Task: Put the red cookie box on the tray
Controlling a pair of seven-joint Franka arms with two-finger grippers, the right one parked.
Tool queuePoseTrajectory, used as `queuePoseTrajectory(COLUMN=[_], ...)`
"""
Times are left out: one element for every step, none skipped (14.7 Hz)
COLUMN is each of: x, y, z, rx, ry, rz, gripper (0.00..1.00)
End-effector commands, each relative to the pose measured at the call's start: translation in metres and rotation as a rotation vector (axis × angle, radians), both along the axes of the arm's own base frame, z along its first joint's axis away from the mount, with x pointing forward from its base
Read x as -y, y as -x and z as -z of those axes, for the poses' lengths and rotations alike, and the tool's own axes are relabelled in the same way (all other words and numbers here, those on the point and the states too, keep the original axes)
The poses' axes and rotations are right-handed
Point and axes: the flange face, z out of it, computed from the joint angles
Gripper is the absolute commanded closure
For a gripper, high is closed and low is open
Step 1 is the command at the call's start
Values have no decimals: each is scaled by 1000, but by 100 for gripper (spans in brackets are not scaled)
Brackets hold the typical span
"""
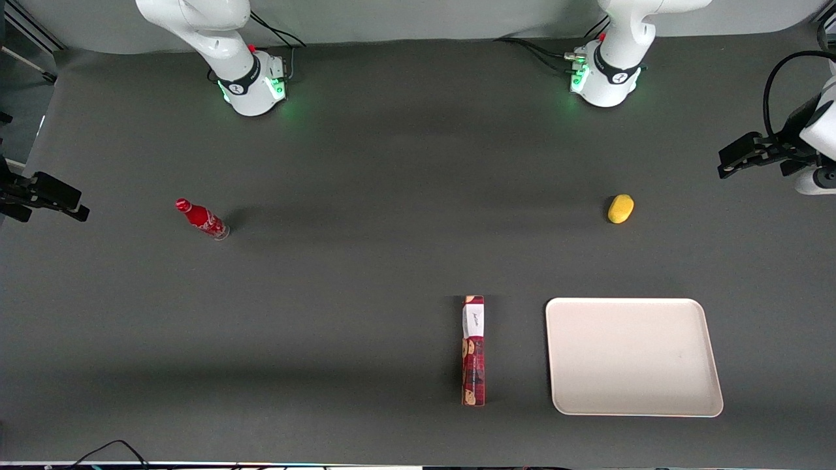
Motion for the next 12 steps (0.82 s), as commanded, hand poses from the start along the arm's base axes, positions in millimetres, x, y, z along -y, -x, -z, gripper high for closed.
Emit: queuePoseTrajectory(x=[1, 2, 1, 1, 1, 2, 2, 2, 2, 2, 2, 2], y=[-3, -3, -3, -2, -2, -2, -2, -2, -2, -2, -2, -2], z=[-4, -5, -5, -4, -4, -4, -4, -4, -4, -4, -4, -4], rx=[-1, 1, 1, -3, -3, -4, -6, -6, -6, -6, -6, -6], ry=[-13, -13, -9, -3, -3, -3, -2, -2, -2, -2, 0, 0], rz=[16, 18, 15, 13, 12, 9, 6, 6, 6, 7, 12, 12], gripper=[0, 0, 0, 0, 0, 0, 0, 0, 0, 0, 0, 0])
